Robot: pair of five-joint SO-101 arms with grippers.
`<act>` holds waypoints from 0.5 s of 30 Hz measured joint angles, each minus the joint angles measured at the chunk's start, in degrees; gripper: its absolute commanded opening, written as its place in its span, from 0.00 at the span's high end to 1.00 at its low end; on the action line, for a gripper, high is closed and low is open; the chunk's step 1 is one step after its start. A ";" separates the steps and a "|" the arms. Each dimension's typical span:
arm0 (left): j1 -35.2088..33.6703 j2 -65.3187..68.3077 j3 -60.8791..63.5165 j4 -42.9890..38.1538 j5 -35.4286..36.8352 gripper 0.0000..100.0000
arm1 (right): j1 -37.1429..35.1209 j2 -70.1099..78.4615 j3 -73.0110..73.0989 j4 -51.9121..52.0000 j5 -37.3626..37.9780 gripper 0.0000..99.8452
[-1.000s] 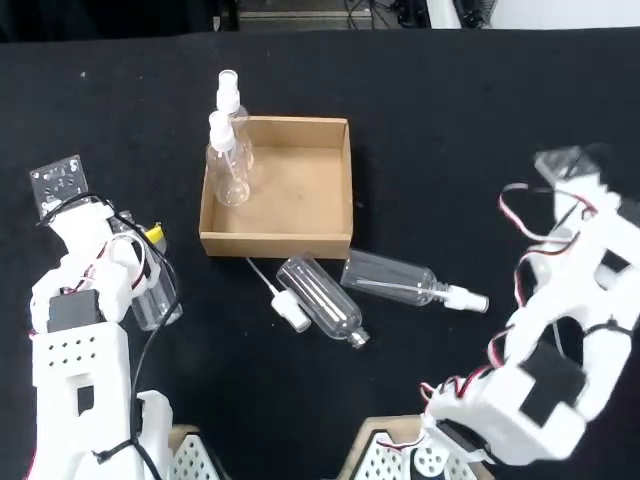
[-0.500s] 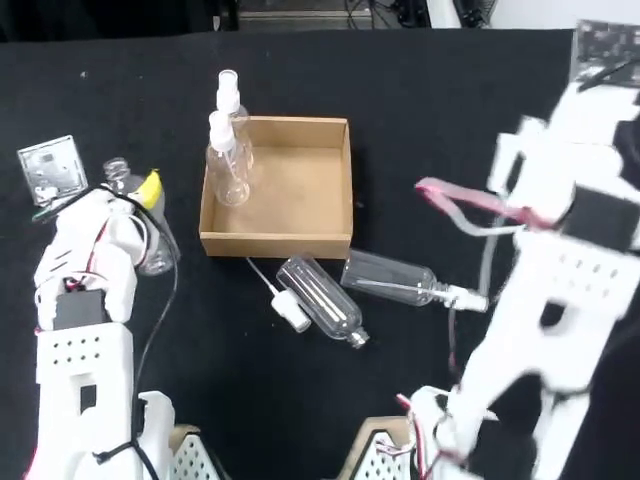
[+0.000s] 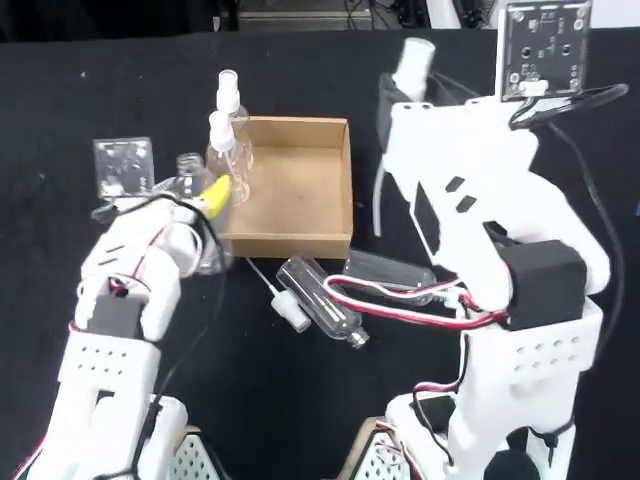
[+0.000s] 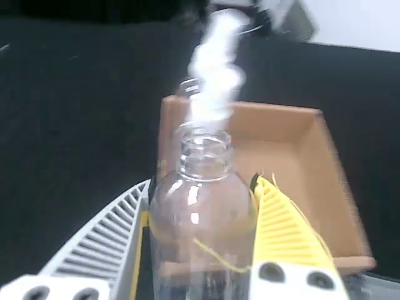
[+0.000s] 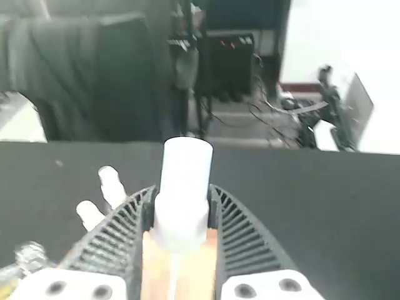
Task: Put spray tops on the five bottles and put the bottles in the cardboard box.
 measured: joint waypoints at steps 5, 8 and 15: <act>5.89 -10.20 4.66 0.00 -1.41 0.84 | -3.87 0.00 0.00 -3.96 -4.04 0.99; 10.02 -17.85 10.37 -0.18 -4.92 0.84 | -6.77 0.00 0.00 -7.12 -5.01 0.99; 17.14 -33.85 19.08 -0.35 -9.23 0.84 | -12.75 0.00 1.49 -15.65 -5.36 0.99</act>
